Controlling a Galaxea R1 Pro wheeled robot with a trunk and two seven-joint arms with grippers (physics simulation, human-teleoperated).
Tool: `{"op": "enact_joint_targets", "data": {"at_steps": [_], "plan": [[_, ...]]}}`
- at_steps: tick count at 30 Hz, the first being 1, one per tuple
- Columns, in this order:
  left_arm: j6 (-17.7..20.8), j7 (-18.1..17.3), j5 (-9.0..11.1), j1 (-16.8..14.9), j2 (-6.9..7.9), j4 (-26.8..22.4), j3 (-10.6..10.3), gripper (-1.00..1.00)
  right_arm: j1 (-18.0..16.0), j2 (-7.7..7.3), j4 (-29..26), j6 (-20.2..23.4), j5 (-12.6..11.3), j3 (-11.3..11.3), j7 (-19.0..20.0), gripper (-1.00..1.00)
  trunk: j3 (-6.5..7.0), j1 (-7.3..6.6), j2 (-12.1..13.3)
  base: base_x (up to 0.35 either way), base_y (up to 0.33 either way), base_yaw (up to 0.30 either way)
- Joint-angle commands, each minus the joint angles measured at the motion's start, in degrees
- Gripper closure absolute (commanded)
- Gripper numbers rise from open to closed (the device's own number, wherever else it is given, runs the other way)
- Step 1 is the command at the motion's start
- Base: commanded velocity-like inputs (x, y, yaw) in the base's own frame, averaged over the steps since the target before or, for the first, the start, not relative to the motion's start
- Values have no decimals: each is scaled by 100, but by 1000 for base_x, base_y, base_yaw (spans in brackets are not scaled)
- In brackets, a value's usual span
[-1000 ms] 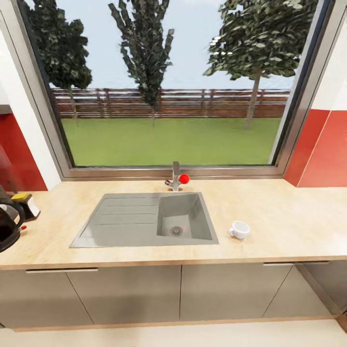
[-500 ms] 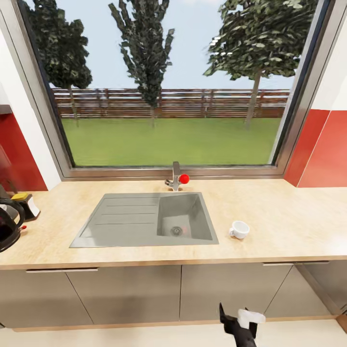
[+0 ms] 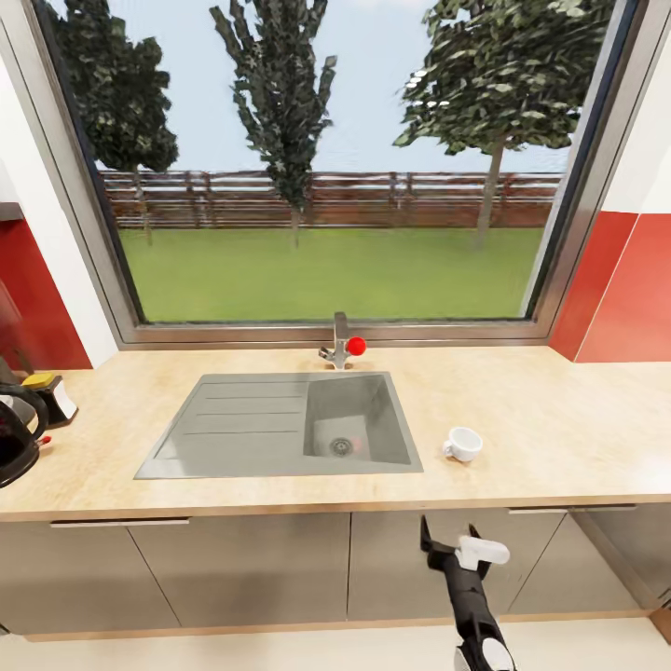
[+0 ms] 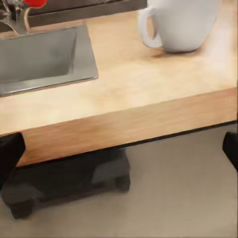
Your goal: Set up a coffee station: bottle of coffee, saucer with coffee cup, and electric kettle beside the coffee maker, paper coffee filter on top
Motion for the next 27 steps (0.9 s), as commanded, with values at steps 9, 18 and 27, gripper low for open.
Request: {"op": "enact_joint_targets", "data": {"at_steps": [9,18,27], "plan": [[-29,21,-59,-5,-10,3,24,-100,-4,15,-1483,331,-39,1,-474,-100,-11,3,-10,0,0,0],[-15,17,-65,-5,-7,11,12,-100,-70,-39,-2685,2632,3,-17,-785,-100,-11,3,-10,0,0,0],[2,17,-80,-5,-7,228,-3,-100,-973,-76,-2903,5254,7,-34,-1599,-100,-11,3,-10,0,0,0]]}}
